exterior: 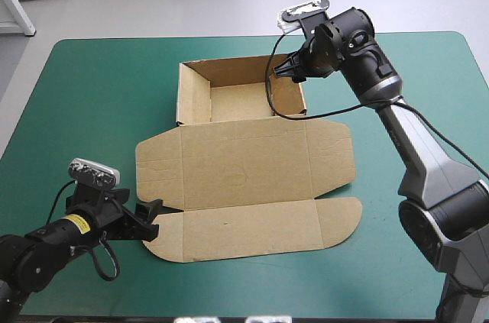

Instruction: Fold the box

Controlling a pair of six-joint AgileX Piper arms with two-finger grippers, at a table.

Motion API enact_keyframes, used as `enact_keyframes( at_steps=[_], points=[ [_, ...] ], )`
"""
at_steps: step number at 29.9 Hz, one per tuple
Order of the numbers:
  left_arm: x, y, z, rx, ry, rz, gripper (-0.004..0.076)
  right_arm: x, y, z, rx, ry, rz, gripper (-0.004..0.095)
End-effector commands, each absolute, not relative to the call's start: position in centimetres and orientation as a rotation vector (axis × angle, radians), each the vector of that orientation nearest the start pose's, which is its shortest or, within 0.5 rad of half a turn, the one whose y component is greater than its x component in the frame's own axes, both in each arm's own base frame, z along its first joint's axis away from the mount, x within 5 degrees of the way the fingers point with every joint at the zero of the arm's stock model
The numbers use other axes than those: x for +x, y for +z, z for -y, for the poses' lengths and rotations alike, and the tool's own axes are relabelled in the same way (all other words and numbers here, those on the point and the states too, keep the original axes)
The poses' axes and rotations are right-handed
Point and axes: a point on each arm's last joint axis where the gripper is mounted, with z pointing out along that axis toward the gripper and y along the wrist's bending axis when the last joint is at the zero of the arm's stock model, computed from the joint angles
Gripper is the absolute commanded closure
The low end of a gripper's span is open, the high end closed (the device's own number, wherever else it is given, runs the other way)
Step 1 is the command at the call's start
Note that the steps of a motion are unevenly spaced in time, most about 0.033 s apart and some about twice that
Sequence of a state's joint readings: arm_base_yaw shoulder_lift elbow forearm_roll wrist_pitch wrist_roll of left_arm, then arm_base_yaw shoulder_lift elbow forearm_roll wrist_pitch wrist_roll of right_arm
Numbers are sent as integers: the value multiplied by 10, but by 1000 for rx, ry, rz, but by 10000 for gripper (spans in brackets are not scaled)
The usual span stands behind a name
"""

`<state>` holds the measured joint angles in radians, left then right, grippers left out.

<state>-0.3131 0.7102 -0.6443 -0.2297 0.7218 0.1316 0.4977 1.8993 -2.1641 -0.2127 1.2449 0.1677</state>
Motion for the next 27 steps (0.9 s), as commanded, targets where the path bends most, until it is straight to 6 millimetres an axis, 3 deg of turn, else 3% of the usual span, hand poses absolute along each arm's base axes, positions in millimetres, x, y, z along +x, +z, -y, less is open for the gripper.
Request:
enact_keyframes(
  at_steps=[1, 7, 11, 17, 27],
  points=[
    [117, 309, 52, 340, -382, -2131, 220, 372, 432, -175, -341, 27, -2306, 344],
    [114, 300, 51, 336, -385, -2143, 220, 399, 397, -178, -321, 2, -2380, 344],
    [114, 300, 51, 337, -385, -2145, 220, 414, 374, -176, -286, 78, -2463, 335],
    [114, 300, 51, 335, -386, -2143, 220, 426, 360, -170, -250, 131, -2493, 252],
    [114, 301, 51, 333, -385, -2136, 220, 434, 341, -177, -246, 215, -2548, 248]
  ],
)
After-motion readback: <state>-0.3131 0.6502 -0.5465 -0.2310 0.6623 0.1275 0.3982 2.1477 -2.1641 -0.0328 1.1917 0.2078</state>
